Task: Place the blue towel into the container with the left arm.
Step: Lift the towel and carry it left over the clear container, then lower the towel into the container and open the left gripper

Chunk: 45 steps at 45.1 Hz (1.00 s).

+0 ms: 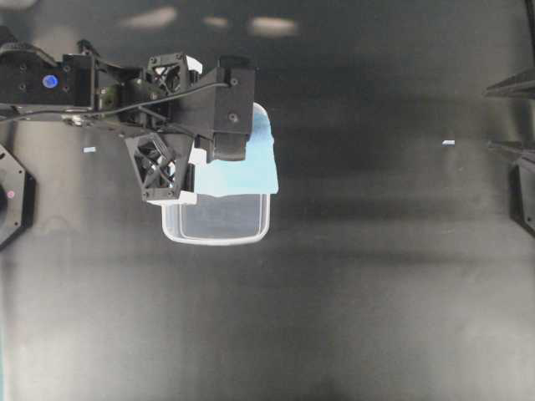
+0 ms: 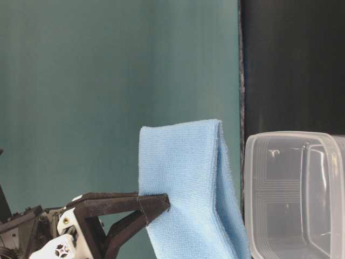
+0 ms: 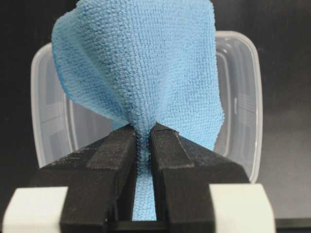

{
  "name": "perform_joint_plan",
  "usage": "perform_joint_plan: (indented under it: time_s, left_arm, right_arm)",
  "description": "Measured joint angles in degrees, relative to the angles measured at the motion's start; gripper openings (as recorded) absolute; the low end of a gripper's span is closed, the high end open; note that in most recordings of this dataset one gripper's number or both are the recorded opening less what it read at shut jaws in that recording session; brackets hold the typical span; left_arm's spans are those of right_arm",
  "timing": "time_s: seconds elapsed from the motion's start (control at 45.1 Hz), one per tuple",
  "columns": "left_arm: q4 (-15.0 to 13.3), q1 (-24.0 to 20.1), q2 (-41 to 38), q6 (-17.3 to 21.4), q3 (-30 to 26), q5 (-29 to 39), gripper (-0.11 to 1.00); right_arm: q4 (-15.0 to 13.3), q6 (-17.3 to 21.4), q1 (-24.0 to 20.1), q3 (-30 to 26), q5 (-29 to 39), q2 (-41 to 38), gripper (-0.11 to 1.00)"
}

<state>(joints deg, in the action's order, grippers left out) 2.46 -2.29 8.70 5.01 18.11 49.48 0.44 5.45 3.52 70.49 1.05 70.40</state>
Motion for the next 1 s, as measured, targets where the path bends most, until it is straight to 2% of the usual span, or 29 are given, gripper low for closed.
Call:
perform_joint_plan:
  time_s: [0.466,0.532,0.687,0.776,0.842,0.998]
  left_arm:
    - [0.0,-0.6,-1.6,0.4,2.1,-1.5,0.08]
    - [0.0,-0.7,-1.5,0.3,2.5,-1.7,0.21]
    - [0.0,-0.8,-1.5,-0.7,3.9,-2.2,0.68]
    - [0.0,-0.8,-1.4,-1.0,4.1,-2.5,0.86]
    - [0.0,-0.8,-0.8,-1.4,4.1,-3.0,0.9]
    - [0.0,-0.8,3.3,-2.1,5.3,-4.1,0.81]
  right_arm:
    - [-0.1,0.0,0.0,0.1,-0.1,0.0,0.76]
    - [-0.1,0.0,0.0,0.1,-0.1,0.1,0.76]
    - [-0.1,-0.1,-0.1,0.0,-0.1,0.1,0.76]
    - [-0.1,0.0,0.0,0.1,-0.1,0.1,0.76]
    - [0.0,0.0,-0.1,0.1,-0.1,0.1,0.76]
    - [-0.1,-0.1,0.0,0.0,-0.1,0.1,0.76]
